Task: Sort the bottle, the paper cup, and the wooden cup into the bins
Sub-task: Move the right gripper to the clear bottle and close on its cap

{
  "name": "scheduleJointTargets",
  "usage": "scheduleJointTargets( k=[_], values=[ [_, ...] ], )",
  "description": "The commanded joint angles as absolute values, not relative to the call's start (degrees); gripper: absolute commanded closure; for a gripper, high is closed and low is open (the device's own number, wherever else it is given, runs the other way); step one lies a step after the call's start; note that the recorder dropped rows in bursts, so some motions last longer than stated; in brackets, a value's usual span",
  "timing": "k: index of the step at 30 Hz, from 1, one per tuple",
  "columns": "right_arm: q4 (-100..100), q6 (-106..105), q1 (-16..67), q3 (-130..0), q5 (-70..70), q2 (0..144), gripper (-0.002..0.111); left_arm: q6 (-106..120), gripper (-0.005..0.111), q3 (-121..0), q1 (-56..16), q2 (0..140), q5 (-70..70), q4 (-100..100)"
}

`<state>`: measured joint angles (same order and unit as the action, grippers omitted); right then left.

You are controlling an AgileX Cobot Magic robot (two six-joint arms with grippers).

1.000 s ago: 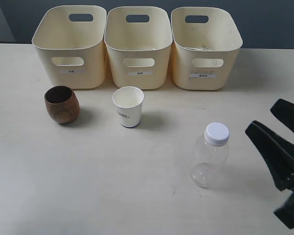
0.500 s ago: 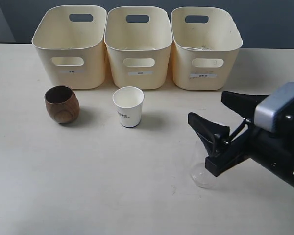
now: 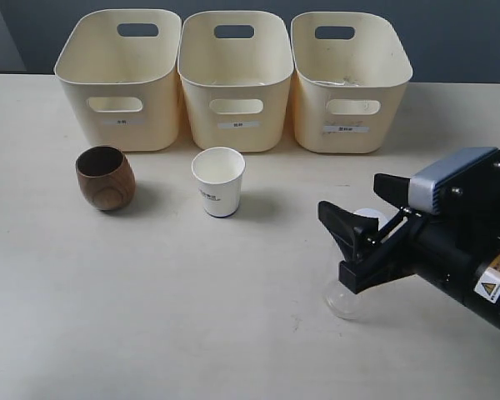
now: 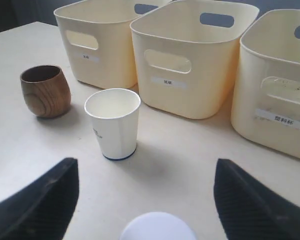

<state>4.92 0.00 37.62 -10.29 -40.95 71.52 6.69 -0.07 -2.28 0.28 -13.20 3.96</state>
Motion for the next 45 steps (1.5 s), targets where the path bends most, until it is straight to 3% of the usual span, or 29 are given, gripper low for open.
scheduleJointTargets(
  k=[1, 45],
  values=[
    [5.26, 0.0, 37.76, -10.62, -38.6, 71.6, 0.037, 6.58, 0.107, 0.0, -2.47, 0.0, -13.01, 3.96],
    [8.09, 3.14, 37.76, -10.62, -31.78, 71.6, 0.037, 6.58, 0.107, 0.0, -2.47, 0.0, -12.9, 3.96]
  ],
)
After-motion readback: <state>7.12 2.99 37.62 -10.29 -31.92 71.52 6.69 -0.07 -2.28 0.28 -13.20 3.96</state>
